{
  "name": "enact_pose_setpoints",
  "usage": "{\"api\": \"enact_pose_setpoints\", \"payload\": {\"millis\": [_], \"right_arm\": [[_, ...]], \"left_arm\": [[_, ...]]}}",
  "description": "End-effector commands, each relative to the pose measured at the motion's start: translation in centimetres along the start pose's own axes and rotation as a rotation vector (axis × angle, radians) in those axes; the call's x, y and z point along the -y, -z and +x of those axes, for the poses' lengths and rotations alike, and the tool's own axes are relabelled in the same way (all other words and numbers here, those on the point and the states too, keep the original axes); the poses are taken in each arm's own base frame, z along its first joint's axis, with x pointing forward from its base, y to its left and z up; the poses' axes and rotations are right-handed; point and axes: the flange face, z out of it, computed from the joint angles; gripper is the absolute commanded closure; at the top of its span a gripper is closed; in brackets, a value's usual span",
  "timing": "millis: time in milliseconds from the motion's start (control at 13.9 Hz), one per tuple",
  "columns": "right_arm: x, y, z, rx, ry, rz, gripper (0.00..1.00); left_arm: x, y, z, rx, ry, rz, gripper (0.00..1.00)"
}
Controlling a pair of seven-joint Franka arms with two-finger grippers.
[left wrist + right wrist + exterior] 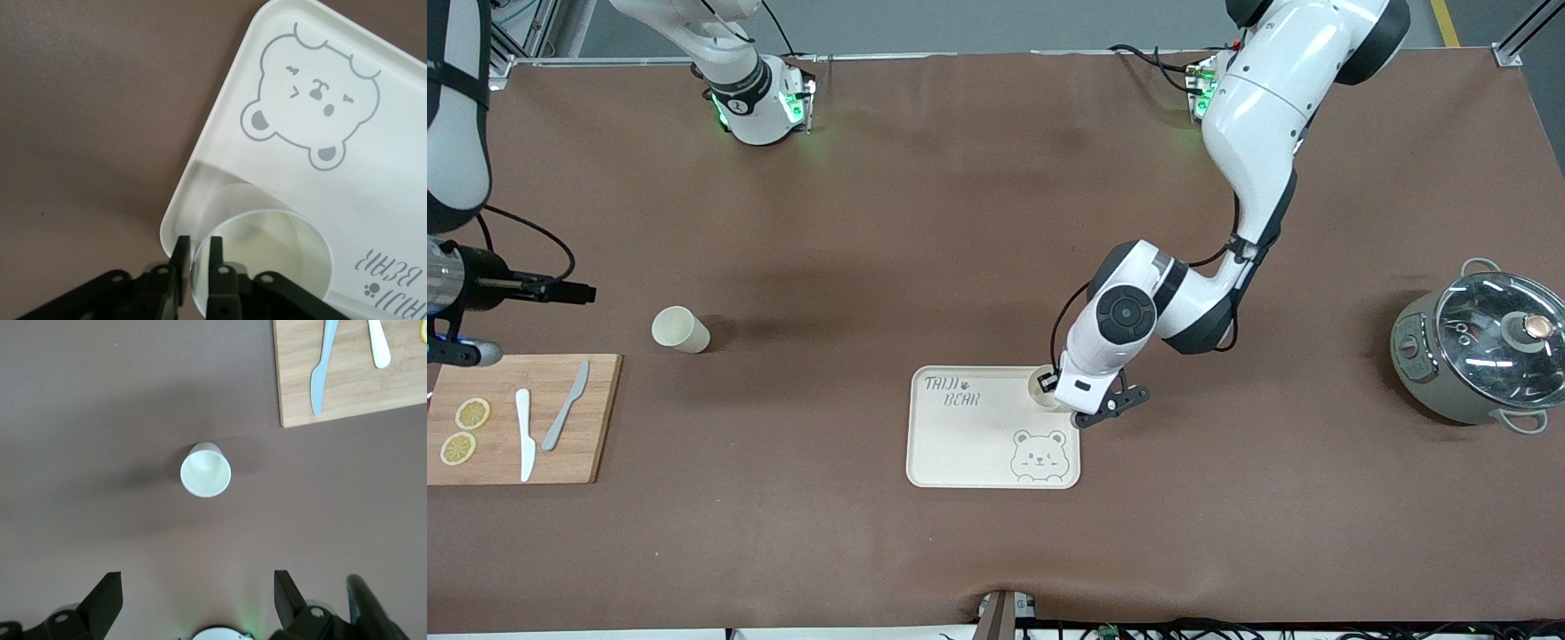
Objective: Place white IKEA cup upright on tray with both arms
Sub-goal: 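Carry the cup with the left gripper onto the bear tray, then release the cup on the tray while the right gripper reaches the other cup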
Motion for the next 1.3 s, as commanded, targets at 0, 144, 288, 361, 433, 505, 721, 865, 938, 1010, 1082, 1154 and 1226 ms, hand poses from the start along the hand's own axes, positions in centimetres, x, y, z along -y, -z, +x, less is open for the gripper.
{"api": "enact_pose_setpoints", "payload": {"millis": [0, 144, 288, 361, 433, 505, 721, 865, 938, 1010, 1082, 1154, 1226], "right_arm": [[-0.8, -4.0, 1.9, -0.019, -0.022, -0.002, 0.0], [-2.1, -7.8, 2.7, -0.045, -0.041, 0.004, 0.0], [-2.5, -10.4, 3.0, -0.063, -0.046, 0.004, 0.0], [-3.2, -12.1, 3.0, -0.064, -0.056, 0.007, 0.0], [-3.6, -14.4, 2.9, -0.064, -0.064, 0.011, 0.0], [-3.4, -15.9, 2.7, -0.07, -0.061, 0.011, 0.0], [-3.4, -19.3, 2.0, -0.061, -0.063, 0.011, 0.12], [-3.1, -20.7, 1.5, -0.049, -0.058, 0.01, 0.36], [-3.2, -21.0, 1.3, -0.044, -0.059, 0.011, 0.43], [-3.3, -21.4, 1.0, -0.038, -0.061, 0.011, 0.49], [-3.3, -22.1, 0.9, -0.039, -0.061, 0.011, 0.49], [-3.2, -23.2, 0.7, -0.058, -0.063, 0.013, 0.5], [-3.0, -24.0, 0.5, -0.082, -0.061, 0.014, 0.57]], "left_arm": [[-0.5, 0.8, 0.7, -0.035, 0.003, -0.012, 0.08], [-0.7, 3.0, 1.4, -0.058, 0.013, -0.034, 0.0], [-0.9, 8.3, 1.8, -0.097, 0.015, -0.069, 0.0], [-0.1, 10.7, 2.6, -0.106, 0.027, -0.06, 0.0], [0.7, 13.3, 3.2, -0.119, 0.037, -0.06, 0.0], [0.9, 15.7, 3.4, -0.14, 0.03, -0.076, 0.0], [4.2, 22.3, 5.5, -0.173, 0.035, -0.068, 0.0], [6.7, 25.8, 6.2, -0.185, 0.001, -0.025, 0.0], [8.6, 27.5, 7.0, -0.2, -0.019, 0.02, 0.0], [10.4, 29.0, 7.7, -0.201, -0.034, 0.053, 0.0], [12.0, 29.9, 8.3, -0.186, -0.042, 0.082, 0.0], [13.8, 31.2, 8.9, -0.178, -0.033, 0.1, 0.0], [15.7, 32.2, 9.7, -0.169, -0.015, 0.117, 0.0]]}}
